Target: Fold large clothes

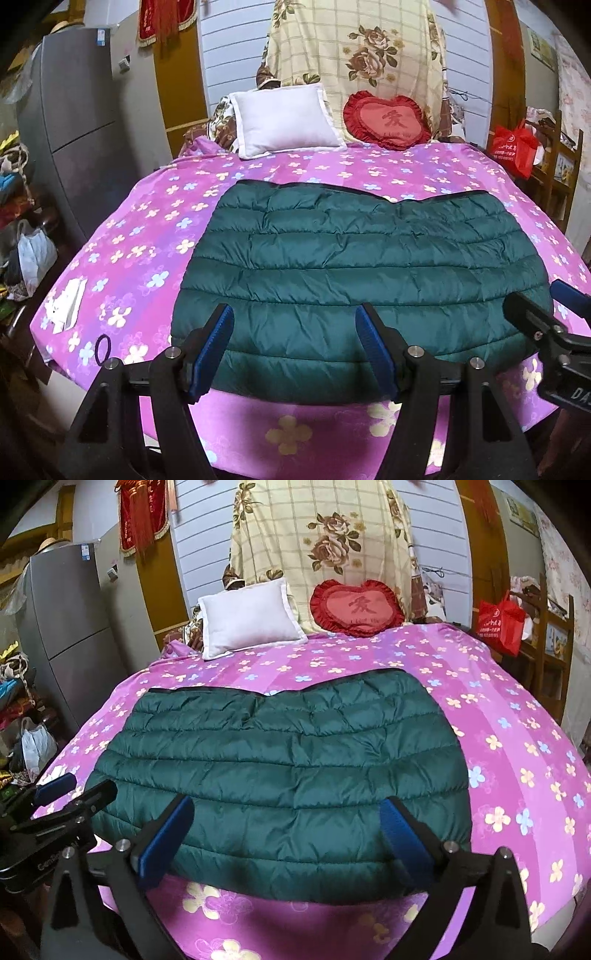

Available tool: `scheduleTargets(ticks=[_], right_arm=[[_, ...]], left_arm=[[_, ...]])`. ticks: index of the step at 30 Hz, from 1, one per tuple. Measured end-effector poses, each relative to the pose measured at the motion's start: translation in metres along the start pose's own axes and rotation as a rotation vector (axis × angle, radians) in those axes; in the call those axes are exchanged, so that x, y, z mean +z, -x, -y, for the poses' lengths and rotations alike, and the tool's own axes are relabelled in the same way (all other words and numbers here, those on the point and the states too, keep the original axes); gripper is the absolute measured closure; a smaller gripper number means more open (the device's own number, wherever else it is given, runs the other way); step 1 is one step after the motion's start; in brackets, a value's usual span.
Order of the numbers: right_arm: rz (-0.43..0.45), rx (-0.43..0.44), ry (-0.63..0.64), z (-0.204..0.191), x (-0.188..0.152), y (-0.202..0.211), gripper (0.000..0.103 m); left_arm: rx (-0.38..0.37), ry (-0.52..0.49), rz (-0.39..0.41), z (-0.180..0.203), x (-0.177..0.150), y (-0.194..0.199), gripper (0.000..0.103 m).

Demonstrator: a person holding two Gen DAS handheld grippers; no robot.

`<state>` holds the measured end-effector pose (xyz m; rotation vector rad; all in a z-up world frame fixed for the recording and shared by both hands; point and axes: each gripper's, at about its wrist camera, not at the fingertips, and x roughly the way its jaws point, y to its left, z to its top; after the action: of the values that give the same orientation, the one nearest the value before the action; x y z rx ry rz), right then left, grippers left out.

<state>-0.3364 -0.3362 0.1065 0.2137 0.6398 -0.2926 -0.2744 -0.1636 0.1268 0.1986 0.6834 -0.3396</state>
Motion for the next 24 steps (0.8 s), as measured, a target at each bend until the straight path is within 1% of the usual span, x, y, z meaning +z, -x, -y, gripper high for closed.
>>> scheduleTargets(ticks=[4,12,24], right_arm=[[-0.003,-0.009,0.016,-0.0024,-0.0011,0.0007,0.001],[0.006,-0.008,0.009,0.0008,0.0003,0.0044,0.001],[-0.007,-0.001,-0.004,0.0044,-0.0002,0.0011,0.001]], left_arm=[[0.009,-0.005,0.013,0.0033,0.0008,0.0045,0.037],[0.014,0.015,0.005,0.0009,0.0001,0.0044,0.037],[0.020,0.024,-0.011,-0.0025,-0.0014,-0.0022,0.037]])
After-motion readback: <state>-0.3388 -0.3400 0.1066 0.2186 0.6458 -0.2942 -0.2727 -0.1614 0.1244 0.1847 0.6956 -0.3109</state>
